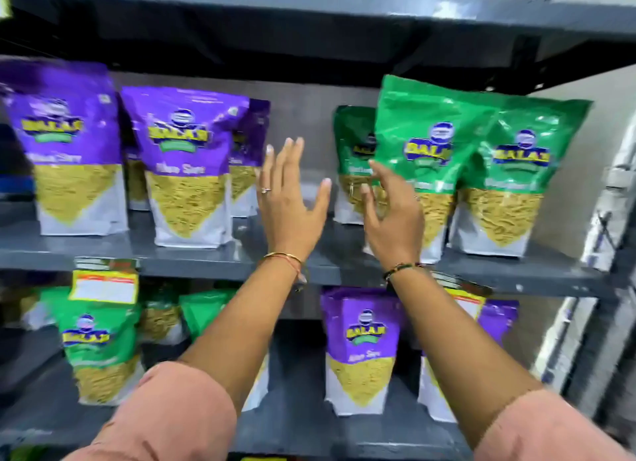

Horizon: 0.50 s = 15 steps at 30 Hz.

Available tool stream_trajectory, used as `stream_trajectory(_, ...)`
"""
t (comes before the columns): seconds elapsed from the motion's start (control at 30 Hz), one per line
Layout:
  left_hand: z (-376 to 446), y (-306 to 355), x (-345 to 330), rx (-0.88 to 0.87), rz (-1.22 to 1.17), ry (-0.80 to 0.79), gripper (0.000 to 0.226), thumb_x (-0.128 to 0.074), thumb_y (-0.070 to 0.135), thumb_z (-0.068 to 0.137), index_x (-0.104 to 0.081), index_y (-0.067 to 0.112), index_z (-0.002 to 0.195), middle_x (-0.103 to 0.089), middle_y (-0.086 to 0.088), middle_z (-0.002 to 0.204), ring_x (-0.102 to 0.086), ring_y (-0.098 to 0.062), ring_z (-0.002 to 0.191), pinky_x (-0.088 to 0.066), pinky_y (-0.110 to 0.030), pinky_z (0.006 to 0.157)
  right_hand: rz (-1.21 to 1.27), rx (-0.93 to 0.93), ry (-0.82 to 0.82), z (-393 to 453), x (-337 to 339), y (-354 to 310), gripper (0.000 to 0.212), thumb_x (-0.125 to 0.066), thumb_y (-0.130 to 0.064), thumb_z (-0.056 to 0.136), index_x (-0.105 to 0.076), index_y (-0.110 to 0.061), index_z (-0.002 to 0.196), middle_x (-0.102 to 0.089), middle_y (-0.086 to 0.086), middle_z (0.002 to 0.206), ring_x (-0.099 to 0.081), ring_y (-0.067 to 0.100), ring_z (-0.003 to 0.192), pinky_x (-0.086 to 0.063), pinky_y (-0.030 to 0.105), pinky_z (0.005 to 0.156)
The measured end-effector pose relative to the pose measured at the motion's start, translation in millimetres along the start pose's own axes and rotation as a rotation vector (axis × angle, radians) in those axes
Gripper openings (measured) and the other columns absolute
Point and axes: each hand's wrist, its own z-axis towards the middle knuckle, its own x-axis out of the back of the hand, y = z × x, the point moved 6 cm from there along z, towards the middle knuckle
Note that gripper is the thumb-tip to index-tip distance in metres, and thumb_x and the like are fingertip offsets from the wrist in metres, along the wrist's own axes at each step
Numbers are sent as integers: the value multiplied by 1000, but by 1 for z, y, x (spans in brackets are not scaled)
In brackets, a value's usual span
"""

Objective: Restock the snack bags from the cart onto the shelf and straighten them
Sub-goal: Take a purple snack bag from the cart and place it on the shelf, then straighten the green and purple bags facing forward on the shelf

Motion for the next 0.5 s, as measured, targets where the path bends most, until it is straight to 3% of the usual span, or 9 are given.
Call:
stream_trajectory(0.1, -24, 48, -56, -3, 43, -85, 77, -58, 50, 77, -30, 23, 143, -35, 2, 152, -16, -23, 146, -19, -50, 118, -144, 16, 158, 16, 62, 60, 39, -60, -21, 89, -58, -16, 128, -63, 13, 120, -56, 30, 110, -38, 36, 100)
stream_trajectory(0.2, -43, 82, -103, 23, 156, -153, 95, -55, 65, 67, -17, 27, 146, -25, 1, 156, -13, -26, 146, -20, -52, 117, -251, -136, 217, 26, 104, 123, 55, -65, -29, 84, -50, -22, 135, -46, 17, 140, -45, 33, 128, -31, 41, 112)
stream_trajectory(0.27, -56, 94, -129, 83, 234, -195, 107, -56, 71, 60, -9, 30, 147, -14, -4, 159, -10, -32, 146, -20, -55, 116, -270, -286, 169, 27, 117, 163, 72, -69, -39, 79, -39, -30, 143, -30, 21, 150, -32, 37, 138, -29, 51, 115)
stream_trajectory(0.37, -76, 95, -152, 216, 293, -224, 122, -69, 67, 53, 3, 35, 146, -1, -11, 160, -9, -41, 144, -26, -61, 112, -290, -482, 20, 19, 117, 205, 103, -78, -49, 68, -15, -39, 149, -17, 34, 152, -19, 44, 143, -23, 50, 117)
stream_trajectory(0.5, -88, 85, -163, 269, 325, -221, 126, -77, 55, 57, 9, 33, 146, -6, -12, 159, -21, -44, 139, -44, -61, 97, -207, -547, -90, 12, 106, 228, 122, -83, -48, 61, 3, -43, 148, -26, 34, 147, -32, 49, 135, -38, 52, 107)
